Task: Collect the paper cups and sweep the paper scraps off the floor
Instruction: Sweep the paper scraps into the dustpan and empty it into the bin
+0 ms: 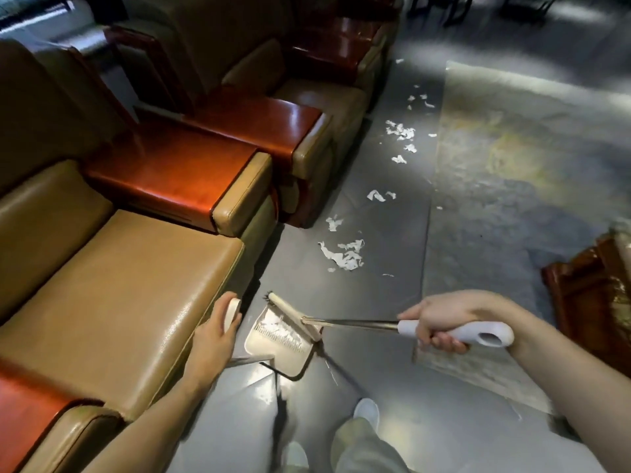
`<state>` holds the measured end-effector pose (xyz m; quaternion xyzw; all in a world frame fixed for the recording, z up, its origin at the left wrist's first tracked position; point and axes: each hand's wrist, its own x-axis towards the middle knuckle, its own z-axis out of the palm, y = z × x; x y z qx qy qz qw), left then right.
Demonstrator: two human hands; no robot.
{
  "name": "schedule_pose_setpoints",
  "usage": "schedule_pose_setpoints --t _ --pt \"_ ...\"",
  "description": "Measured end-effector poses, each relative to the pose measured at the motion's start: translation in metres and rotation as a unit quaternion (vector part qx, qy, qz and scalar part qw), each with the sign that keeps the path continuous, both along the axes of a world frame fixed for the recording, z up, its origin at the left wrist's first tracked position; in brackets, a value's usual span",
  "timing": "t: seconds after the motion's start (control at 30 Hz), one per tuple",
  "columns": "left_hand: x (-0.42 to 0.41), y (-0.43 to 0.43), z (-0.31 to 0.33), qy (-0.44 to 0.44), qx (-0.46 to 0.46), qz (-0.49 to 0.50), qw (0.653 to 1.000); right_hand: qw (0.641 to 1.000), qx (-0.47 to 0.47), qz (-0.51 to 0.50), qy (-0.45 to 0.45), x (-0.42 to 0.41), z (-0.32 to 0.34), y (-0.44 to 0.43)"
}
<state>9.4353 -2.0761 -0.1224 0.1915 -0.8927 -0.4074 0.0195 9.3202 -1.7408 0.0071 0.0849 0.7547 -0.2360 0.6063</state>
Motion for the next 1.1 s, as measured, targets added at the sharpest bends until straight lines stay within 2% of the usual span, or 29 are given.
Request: schedule_pose_setpoints --t 0.23,0.4,0.73,0.93,1.1 --pt "-0.077 0.066 0.022 -0.011 -0.004 -0.046 0.999 0.986 0.008 -0.165 0.019 -0.036 0.015 0.088" --pt "-0.124 0.101 0.015 -0.030 -0.009 -0.064 0.997 0.974 0.031 -0.224 0.035 -0.075 -0.003 0.140" --pt "-0.191 0.144 0.006 -0.085 0.022 -0.021 0.996 0.960 0.055 -0.270 0.051 -0.176 -0.059 0.196" --pt "-0.205 0.147 0.005 -0.118 0.032 -0.011 0.992 0.953 0.037 -0.296 0.051 -0.202 -0.110 0.187" --pt "-0.192 0.139 0.011 -0.108 0.049 -0.001 0.993 0.975 0.041 -0.220 0.012 -0.192 -0.122 0.138"
